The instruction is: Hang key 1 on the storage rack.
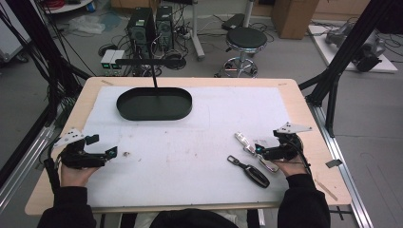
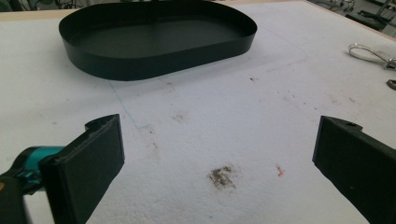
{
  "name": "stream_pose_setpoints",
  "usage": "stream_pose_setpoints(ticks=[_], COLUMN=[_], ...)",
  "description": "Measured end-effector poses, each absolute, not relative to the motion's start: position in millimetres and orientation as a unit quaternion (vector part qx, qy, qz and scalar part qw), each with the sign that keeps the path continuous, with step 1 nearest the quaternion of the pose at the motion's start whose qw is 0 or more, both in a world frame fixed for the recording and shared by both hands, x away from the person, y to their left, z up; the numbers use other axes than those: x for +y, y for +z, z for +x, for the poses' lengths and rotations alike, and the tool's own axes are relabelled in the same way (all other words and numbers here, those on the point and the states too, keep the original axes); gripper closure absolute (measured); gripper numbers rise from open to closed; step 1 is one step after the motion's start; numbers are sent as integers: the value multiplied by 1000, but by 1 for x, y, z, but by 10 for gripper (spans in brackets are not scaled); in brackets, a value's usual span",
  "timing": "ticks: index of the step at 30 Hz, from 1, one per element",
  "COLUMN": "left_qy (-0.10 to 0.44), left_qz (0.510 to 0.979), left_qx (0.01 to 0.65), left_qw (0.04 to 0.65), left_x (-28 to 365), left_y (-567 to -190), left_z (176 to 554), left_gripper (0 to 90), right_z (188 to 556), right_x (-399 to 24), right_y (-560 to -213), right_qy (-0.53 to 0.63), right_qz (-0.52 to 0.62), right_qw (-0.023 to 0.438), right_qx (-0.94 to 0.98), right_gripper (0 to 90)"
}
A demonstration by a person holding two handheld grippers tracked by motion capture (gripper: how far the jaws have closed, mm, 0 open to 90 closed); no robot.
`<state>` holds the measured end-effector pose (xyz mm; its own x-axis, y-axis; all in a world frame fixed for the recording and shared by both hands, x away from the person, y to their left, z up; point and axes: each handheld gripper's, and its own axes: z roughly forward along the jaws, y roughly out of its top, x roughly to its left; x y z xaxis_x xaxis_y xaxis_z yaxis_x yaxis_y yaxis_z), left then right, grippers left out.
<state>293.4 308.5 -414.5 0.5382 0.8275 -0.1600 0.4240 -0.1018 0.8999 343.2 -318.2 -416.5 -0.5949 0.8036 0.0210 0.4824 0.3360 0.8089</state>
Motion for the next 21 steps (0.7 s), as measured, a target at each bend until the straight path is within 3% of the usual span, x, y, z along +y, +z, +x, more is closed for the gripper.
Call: stream_pose_setpoints(ticks=[21], left_qy=[201], left_qz=[716], left_qx=[436], left_qw=[507], left_x=[307], left_y=[-415], left_z=[293], left_gripper=[25], right_z=[372], right_x=[-276], right_y=[-418], right_qy=[359], right_qz=[377], right_qw=[168], right_qx=[837], right_gripper=[8])
